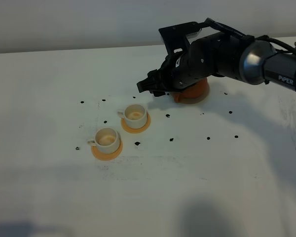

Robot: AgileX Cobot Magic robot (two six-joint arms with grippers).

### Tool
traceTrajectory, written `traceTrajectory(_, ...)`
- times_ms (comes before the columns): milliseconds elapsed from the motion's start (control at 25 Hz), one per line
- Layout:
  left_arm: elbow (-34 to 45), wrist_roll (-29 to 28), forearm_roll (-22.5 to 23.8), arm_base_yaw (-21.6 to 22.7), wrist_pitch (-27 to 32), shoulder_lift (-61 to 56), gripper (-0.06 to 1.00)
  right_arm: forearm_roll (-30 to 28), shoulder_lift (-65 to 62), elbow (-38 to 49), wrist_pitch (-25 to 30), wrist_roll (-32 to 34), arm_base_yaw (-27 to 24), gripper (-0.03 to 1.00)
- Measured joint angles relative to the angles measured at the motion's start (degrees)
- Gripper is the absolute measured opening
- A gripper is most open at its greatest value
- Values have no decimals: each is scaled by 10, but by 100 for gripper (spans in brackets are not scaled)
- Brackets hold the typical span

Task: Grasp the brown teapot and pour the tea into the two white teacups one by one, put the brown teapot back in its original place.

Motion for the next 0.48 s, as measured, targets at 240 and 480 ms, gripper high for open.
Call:
traceTrajectory(240, 0, 0, 0, 0, 0, 0, 22, 1, 25, -24, 4, -1, 0, 52)
traceTrajectory(480, 0, 0, 0, 0, 0, 0, 22, 3, 38, -28, 15, -6, 0, 52)
